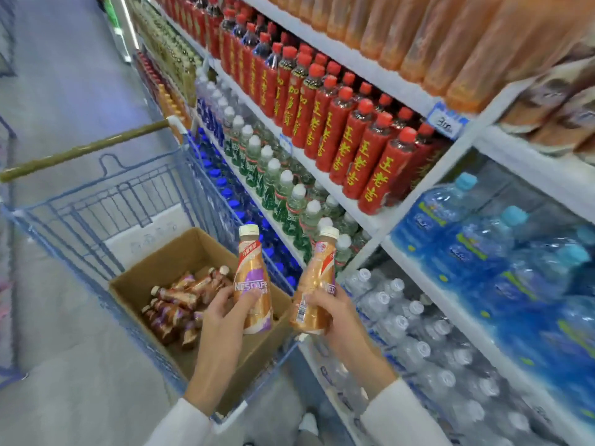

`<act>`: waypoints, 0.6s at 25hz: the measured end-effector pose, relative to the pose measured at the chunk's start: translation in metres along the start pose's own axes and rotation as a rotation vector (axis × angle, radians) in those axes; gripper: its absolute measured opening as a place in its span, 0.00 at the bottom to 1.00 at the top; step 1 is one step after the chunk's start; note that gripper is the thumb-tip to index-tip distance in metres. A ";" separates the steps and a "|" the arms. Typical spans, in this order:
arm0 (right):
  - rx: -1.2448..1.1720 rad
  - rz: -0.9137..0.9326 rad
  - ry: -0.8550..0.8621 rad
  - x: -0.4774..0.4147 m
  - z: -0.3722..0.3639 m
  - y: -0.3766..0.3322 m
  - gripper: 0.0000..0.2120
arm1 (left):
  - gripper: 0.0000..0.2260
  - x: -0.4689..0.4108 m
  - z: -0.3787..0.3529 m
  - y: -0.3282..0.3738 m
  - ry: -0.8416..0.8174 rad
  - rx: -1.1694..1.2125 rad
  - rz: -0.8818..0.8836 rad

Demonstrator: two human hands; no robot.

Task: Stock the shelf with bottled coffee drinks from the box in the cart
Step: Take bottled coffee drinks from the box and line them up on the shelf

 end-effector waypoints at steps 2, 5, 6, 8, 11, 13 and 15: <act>-0.038 0.051 0.098 0.025 0.037 -0.014 0.33 | 0.16 0.014 -0.035 0.004 -0.094 -0.046 -0.019; -0.088 0.111 0.226 0.065 0.100 -0.029 0.33 | 0.07 0.033 -0.099 0.002 -0.235 -0.084 -0.012; -0.110 0.125 0.274 0.079 0.121 -0.033 0.35 | 0.05 0.042 -0.122 0.001 -0.287 -0.085 -0.001; -0.160 0.159 0.358 0.105 0.162 -0.043 0.38 | 0.03 0.063 -0.169 0.002 -0.391 -0.076 0.024; -0.223 0.232 0.446 0.147 0.229 -0.058 0.36 | 0.03 0.111 -0.244 0.000 -0.547 -0.109 -0.019; -0.260 0.275 0.499 0.177 0.272 -0.070 0.33 | 0.03 0.147 -0.290 -0.003 -0.629 -0.119 -0.049; -0.271 0.332 0.554 0.206 0.316 -0.082 0.32 | 0.02 0.184 -0.332 -0.004 -0.703 -0.134 -0.071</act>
Point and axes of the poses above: each hand's wrist, its own x-axis away from the middle knuckle, its own z-axis out of the back of the hand, y = z × x, the point moved 2 cm from there along -x, towards the middle knuckle, and after that the axes turned 5 degrees about y, right-handed, at the moved point
